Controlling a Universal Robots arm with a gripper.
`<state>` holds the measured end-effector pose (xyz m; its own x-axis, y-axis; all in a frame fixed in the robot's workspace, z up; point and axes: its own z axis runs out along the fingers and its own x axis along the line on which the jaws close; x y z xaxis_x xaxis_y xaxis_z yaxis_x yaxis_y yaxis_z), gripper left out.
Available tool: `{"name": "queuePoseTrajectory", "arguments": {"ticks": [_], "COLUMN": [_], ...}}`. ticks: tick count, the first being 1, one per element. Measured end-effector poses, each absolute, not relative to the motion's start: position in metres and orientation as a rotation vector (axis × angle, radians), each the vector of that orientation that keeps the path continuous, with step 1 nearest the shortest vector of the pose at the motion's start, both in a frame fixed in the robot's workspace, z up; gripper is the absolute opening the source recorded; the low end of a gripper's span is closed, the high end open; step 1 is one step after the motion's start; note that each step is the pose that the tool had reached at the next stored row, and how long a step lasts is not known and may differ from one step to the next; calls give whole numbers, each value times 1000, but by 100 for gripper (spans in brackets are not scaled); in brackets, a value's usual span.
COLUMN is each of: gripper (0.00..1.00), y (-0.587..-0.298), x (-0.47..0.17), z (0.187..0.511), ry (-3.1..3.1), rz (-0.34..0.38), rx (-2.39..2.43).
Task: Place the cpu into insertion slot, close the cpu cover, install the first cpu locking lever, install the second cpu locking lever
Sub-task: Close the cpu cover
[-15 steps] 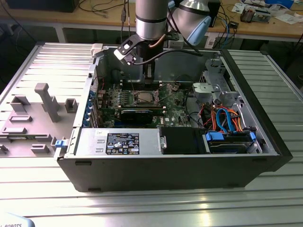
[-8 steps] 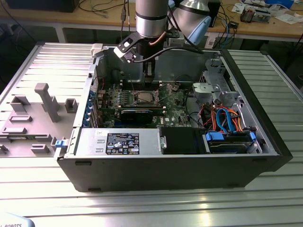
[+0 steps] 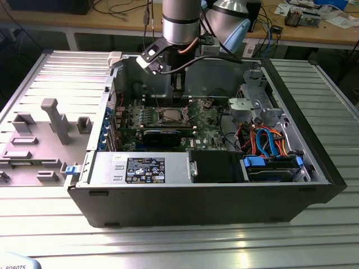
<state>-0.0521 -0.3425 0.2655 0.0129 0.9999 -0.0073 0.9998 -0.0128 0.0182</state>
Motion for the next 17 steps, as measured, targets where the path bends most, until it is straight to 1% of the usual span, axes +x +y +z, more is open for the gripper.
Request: {"name": "queuePoseTrajectory", "arguments": {"ticks": [17], "gripper": [11], "y": [-340], "x": [-49], "z": [274], "ry": [2209], "rz": [-3], "rx": [2195]}}
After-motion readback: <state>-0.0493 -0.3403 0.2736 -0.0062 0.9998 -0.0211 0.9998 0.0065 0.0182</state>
